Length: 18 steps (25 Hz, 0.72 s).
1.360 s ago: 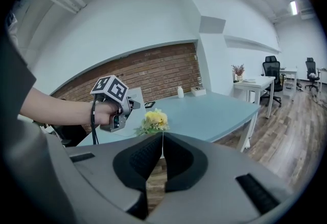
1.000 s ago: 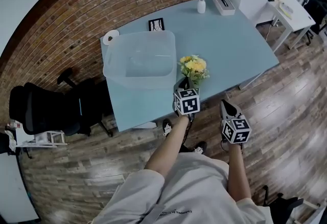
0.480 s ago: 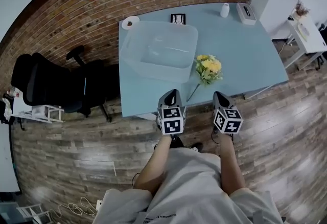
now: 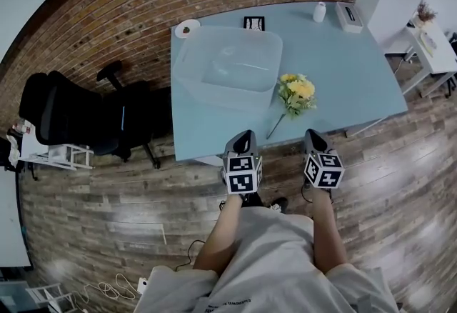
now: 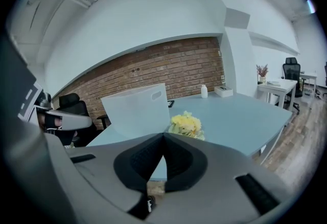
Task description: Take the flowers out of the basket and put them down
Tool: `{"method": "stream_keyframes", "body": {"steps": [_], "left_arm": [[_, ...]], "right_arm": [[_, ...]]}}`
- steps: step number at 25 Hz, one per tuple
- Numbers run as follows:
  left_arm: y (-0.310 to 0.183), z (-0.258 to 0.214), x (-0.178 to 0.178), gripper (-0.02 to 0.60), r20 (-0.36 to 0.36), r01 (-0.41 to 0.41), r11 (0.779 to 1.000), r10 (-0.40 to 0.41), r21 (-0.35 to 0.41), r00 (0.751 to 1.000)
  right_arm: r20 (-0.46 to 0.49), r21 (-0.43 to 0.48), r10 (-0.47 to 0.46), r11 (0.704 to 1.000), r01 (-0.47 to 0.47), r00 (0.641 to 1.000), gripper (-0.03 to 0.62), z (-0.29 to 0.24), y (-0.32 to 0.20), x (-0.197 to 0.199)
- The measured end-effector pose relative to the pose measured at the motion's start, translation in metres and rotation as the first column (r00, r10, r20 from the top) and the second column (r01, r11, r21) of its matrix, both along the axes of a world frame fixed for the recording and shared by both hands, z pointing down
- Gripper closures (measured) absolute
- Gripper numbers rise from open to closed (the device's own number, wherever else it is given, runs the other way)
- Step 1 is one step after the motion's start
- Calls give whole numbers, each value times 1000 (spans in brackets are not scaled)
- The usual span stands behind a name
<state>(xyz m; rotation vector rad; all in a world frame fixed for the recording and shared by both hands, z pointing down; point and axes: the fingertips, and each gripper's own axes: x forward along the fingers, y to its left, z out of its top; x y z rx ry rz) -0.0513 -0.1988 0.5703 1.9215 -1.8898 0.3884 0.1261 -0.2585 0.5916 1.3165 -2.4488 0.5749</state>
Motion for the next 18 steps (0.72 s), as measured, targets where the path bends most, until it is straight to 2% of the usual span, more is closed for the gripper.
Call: {"method": "stream_keyframes", "body": {"steps": [12,18], "left_arm": [[-6,-5,6,564,-41,2,999,0,38,999],[-2,5,2,564,-84,20,1000,-18,19,996]], "right_arm": [[7,38,13,999,-13,1000,602,-10,-4,3],[-5,32,-6,999,6,1000,602,-6,-1,0]]}}
